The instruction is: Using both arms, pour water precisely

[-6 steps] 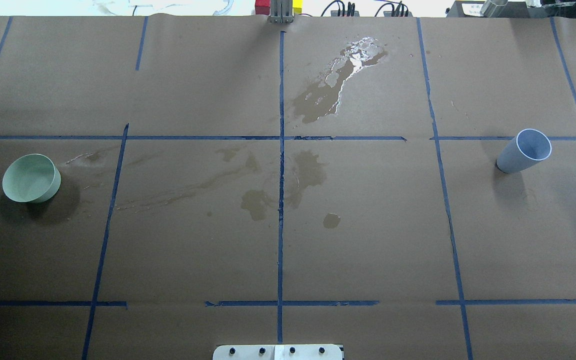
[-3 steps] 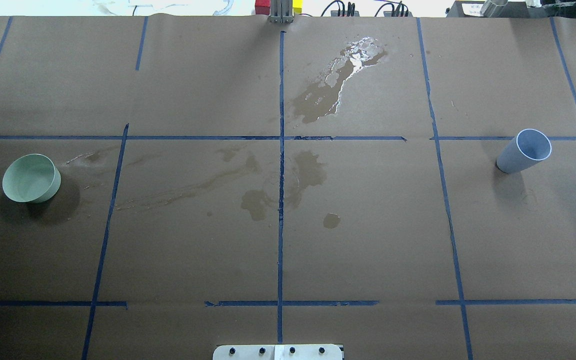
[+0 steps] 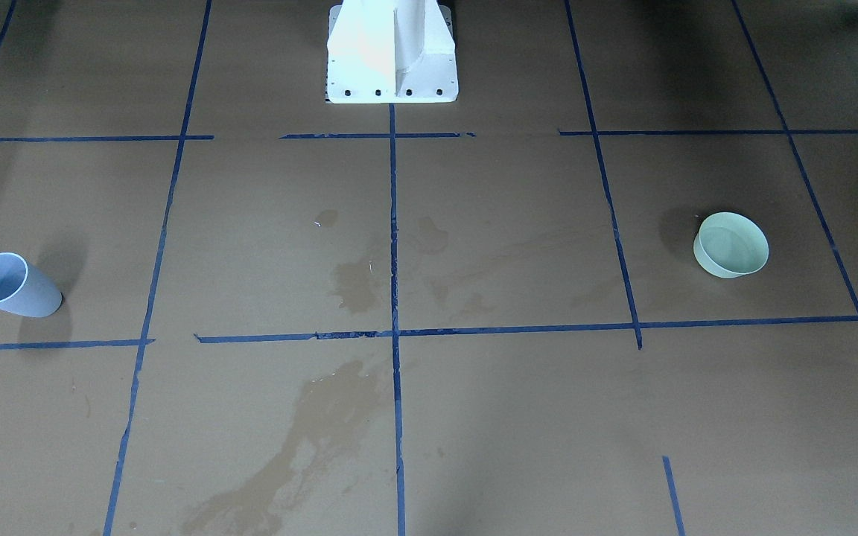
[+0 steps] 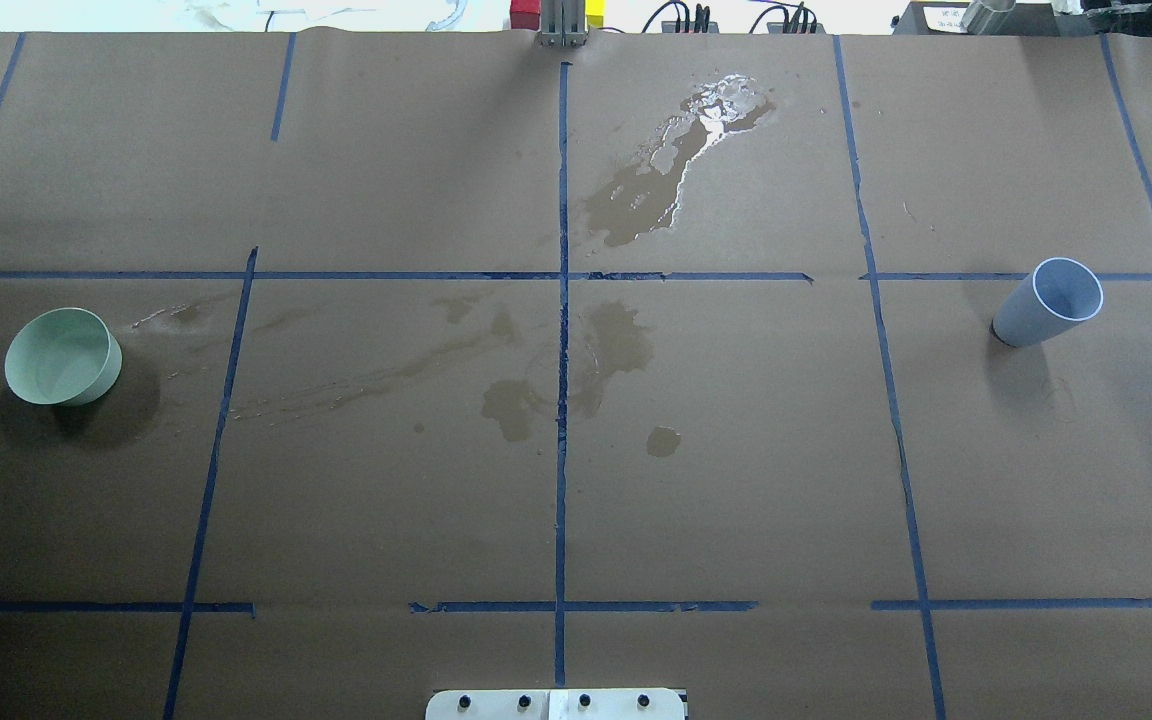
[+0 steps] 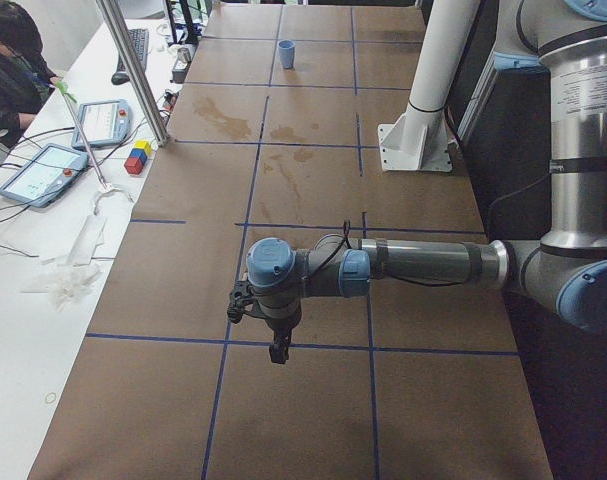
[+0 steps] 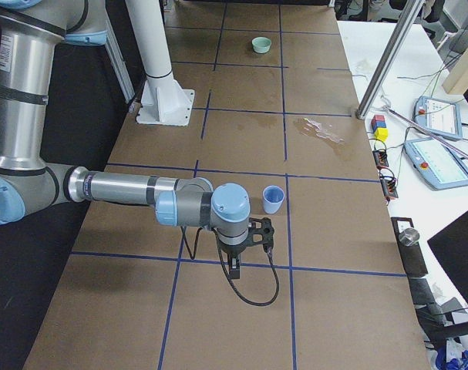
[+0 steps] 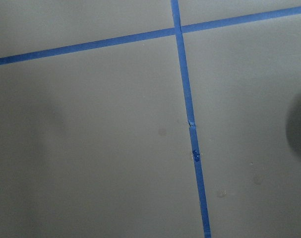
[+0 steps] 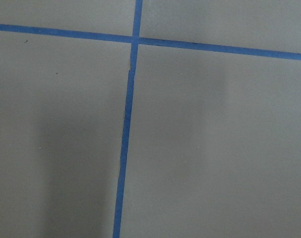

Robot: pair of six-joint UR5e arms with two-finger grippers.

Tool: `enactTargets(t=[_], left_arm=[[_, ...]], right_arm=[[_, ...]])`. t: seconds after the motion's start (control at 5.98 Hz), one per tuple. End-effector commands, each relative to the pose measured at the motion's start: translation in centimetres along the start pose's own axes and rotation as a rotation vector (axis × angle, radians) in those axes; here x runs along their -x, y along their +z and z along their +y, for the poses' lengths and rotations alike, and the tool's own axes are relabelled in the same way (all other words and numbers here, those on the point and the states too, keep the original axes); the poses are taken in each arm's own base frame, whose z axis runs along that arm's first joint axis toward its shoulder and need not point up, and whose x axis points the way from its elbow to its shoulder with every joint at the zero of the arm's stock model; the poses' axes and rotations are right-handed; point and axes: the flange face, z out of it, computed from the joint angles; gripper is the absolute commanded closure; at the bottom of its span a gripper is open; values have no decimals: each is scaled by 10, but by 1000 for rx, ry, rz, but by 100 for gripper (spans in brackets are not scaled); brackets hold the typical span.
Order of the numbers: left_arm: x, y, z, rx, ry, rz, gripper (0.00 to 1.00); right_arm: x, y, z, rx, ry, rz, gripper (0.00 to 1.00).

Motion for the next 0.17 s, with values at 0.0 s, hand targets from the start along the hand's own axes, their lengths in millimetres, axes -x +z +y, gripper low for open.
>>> enactTargets(t=[0.0], left_arm=[[0, 1, 2, 1, -3, 4, 0]], right_arm=[[-1, 1, 1, 2, 2, 0, 0]])
